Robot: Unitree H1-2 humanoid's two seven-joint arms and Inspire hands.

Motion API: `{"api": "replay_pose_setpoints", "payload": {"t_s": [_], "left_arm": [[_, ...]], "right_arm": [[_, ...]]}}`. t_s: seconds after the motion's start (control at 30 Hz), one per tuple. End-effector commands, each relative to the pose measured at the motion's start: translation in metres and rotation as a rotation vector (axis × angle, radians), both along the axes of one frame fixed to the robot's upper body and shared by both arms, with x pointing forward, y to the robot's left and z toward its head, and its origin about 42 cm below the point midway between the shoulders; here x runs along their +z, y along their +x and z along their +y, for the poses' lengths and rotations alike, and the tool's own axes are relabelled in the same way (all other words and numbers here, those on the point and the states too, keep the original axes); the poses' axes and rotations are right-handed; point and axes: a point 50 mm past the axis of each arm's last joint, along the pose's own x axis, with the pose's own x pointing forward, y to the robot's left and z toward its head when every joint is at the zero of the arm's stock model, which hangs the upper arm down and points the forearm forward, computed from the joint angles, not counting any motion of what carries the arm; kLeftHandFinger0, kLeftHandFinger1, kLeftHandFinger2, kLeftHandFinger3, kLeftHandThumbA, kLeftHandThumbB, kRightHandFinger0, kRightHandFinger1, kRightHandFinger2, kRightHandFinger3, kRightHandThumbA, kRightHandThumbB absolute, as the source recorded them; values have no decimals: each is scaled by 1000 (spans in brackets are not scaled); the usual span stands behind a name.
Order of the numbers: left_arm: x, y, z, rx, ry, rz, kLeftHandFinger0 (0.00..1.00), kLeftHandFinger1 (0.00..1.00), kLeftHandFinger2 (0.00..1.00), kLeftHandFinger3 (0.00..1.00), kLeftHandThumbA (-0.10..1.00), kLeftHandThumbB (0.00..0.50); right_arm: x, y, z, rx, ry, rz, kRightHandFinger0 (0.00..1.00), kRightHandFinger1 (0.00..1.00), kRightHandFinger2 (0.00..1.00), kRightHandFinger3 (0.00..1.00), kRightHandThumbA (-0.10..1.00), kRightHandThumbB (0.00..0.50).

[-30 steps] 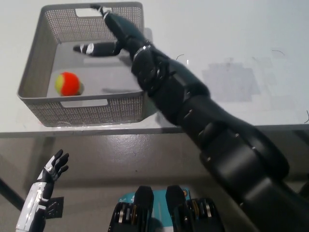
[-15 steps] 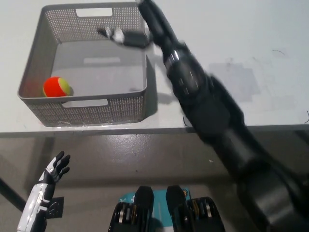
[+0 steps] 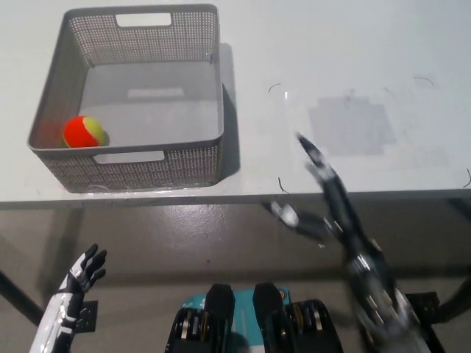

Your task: Use the right hand to pick up a tennis ball and put it into a container on the left side

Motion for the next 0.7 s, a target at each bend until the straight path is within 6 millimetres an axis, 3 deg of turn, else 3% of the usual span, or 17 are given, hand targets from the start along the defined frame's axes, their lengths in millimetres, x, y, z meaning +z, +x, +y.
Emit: {"api": "replay_pose_setpoints", "payload": {"t_s": [0.0, 0.27, 0.37, 0.67], "left_arm": [[-7, -20, -4, -43, -28, 2, 1000, 1000, 1000, 1000, 1000, 267], [-8, -13, -4, -50, -26, -7, 1000, 1000, 1000, 1000, 1000, 273], [-7, -12, 0, -51, -23, -9, 1000, 1000, 1000, 1000, 1000, 268], [-8, 2, 1, -52, -50, 9, 1000, 1000, 1000, 1000, 1000, 275]], "right_arm": [[34, -93, -53, -61, 228, -318, 1000, 1000, 1000, 1000, 1000, 275], [-9, -120, -69, -129, 251, -155, 1000, 1000, 1000, 1000, 1000, 217], [-26, -129, -68, -138, 282, -84, 1000, 1000, 1000, 1000, 1000, 226], [-47, -139, -71, -161, 312, 0, 1000, 1000, 1000, 1000, 1000, 208]]}}
